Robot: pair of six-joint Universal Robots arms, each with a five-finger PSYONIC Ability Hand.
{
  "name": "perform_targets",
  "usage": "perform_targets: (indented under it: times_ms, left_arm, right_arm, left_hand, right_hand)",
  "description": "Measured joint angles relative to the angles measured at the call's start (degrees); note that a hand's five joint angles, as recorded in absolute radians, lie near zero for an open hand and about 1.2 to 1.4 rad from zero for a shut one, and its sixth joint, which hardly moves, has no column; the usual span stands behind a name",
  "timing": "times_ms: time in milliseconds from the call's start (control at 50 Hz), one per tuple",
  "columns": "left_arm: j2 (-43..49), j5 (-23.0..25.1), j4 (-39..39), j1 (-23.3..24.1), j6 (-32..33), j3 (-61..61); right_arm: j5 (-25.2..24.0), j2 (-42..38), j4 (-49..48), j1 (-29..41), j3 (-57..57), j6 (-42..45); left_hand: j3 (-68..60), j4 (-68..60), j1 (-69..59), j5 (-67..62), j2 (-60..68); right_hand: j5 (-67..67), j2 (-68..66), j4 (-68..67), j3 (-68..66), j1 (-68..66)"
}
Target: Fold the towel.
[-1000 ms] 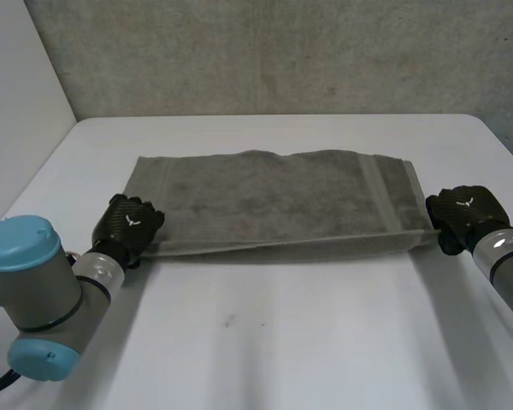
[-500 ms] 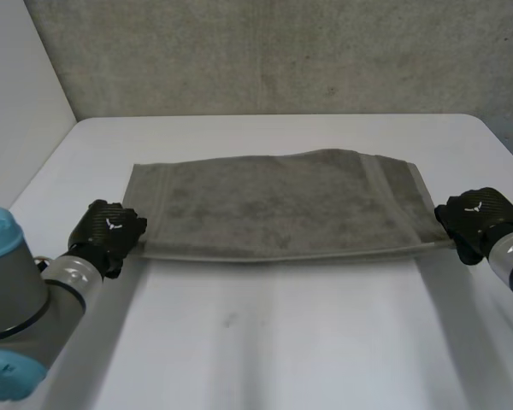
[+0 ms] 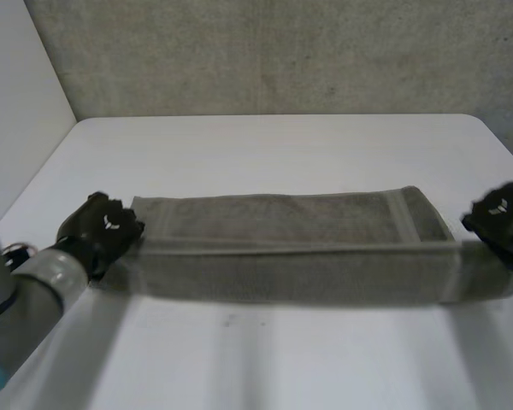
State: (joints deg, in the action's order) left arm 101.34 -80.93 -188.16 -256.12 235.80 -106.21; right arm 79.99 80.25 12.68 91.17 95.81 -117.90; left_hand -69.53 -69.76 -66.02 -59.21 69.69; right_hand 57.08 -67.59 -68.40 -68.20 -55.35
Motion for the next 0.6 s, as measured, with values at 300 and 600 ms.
perform_targets:
  times_ms: [300, 600]
  left_arm:
    - [28.1, -3.1, -6.1, 1.1, -0.4, 27.2]
    - [41.8, -7.3, -6.8, 3.4, 0.1, 46.5]
  right_arm:
    - [7.5, -25.8, -25.9, 12.0, -20.4, -5.9]
    - [13.3, -43.5, -30.9, 14.7, -38.4, -2.6]
  left_hand:
    - [0.0, 0.0, -0.6, -0.1, 0.0]
    - [47.4, 47.3, 43.2, 46.1, -47.7]
  right_hand:
    - [0.4, 0.0, 0.0, 0.0, 0.0]
    - [-51.8, 53.2, 53.8, 53.8, 42.9]
